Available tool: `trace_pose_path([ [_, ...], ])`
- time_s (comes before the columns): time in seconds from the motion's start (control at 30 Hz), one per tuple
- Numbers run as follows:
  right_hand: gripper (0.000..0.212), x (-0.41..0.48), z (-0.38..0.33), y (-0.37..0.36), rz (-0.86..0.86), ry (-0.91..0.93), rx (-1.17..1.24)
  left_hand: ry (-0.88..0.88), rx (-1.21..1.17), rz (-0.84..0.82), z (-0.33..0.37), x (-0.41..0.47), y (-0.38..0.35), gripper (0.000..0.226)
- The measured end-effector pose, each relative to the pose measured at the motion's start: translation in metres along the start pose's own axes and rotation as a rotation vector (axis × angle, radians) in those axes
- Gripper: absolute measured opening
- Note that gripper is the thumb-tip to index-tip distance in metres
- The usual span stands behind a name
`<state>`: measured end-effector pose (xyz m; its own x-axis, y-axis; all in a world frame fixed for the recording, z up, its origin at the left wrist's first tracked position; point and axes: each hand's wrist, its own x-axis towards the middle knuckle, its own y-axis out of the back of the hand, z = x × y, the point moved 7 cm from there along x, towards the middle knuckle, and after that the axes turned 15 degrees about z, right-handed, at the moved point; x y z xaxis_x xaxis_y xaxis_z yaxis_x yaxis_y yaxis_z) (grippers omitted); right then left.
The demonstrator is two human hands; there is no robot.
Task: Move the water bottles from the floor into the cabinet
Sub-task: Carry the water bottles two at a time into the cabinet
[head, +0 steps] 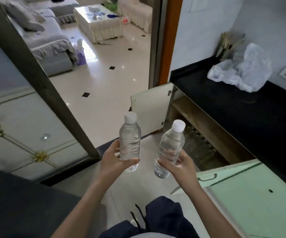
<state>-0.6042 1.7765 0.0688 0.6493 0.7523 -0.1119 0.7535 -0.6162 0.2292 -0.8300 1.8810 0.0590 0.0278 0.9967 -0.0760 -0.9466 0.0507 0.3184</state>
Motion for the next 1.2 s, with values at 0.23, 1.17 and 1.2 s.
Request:
trace_pose_path([
  [0.23,0.035,0.099,0.023,-0.025,0.156,-0.145,0.011,0.060,0.018,-0.141,-0.013,0.115,-0.064,0.062],
  [1.17,0.039,0.365,0.198,-0.049,0.752,-0.618,0.185,0.147,0.393,-0.940,-0.095,0.396,-0.400,0.050],
  [1.2,0.039,0.370,0.221,-0.053,0.753,-0.636,0.166,0.158,0.415,-0.958,-0.115,0.398,-0.413,0.048],
])
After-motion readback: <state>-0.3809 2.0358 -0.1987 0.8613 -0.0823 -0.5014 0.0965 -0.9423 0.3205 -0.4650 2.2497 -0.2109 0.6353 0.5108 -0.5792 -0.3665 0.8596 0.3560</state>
